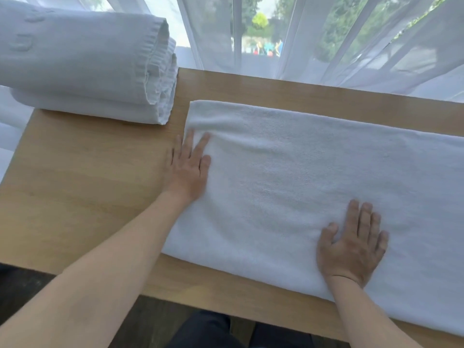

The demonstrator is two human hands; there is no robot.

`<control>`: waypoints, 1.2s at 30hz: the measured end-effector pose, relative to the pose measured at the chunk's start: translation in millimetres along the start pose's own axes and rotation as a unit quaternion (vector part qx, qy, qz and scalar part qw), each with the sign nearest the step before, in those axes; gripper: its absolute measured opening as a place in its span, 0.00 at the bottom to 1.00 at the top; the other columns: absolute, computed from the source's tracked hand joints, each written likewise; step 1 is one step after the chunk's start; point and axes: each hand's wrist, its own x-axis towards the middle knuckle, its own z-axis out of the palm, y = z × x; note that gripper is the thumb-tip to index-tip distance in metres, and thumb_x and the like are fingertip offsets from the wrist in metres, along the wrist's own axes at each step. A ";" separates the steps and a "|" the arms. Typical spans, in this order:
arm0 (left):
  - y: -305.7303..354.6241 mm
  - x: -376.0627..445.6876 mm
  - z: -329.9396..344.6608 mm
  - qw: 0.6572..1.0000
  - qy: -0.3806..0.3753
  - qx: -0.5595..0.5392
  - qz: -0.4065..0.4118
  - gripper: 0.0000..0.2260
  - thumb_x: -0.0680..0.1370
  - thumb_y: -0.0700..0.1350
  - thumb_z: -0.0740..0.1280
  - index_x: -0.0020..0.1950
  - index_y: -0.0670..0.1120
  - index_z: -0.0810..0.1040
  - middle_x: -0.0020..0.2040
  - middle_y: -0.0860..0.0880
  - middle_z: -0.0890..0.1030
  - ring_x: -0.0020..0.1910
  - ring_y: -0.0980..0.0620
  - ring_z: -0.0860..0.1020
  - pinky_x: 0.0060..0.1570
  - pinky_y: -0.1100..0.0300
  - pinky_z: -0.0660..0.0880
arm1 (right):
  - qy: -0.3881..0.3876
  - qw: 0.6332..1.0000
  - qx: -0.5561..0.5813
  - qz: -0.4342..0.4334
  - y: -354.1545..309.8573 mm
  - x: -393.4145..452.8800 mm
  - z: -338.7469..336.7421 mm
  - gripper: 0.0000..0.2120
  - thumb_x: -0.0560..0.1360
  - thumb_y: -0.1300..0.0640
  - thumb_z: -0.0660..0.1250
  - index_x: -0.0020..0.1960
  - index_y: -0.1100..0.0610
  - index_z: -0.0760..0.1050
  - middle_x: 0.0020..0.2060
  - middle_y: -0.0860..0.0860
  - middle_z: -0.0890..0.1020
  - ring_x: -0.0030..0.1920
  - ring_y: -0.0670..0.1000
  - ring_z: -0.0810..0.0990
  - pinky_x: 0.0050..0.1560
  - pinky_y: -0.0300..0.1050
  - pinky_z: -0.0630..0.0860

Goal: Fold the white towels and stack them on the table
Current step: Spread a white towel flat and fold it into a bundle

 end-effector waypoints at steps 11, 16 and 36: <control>63.7 37.4 7.3 0.985 -0.013 0.106 0.132 0.29 0.81 0.65 0.41 0.82 0.60 0.42 0.83 0.54 0.41 0.81 0.51 0.38 0.78 0.49 0.35 | 0.006 1.000 -0.003 0.008 -5.5 0.3 -1.9 0.34 0.76 0.45 0.48 0.81 0.52 0.56 0.80 0.52 0.57 0.80 0.54 0.52 0.79 0.58 0.45; 44.9 101.7 -23.9 0.996 -0.013 0.083 -0.006 0.28 0.83 0.61 0.41 0.83 0.55 0.42 0.83 0.50 0.38 0.81 0.47 0.37 0.78 0.49 0.36 | 0.006 1.000 -0.004 0.007 -6.8 1.4 -4.3 0.34 0.75 0.45 0.48 0.81 0.52 0.57 0.80 0.52 0.58 0.80 0.54 0.53 0.79 0.58 0.46; 17.7 -33.2 13.3 0.998 0.018 0.056 0.003 0.28 0.82 0.56 0.40 0.82 0.54 0.40 0.82 0.53 0.36 0.79 0.50 0.32 0.79 0.48 0.38 | 0.025 1.000 0.000 -0.002 -1.4 0.9 4.6 0.33 0.76 0.46 0.50 0.81 0.51 0.56 0.80 0.51 0.58 0.80 0.54 0.53 0.78 0.60 0.47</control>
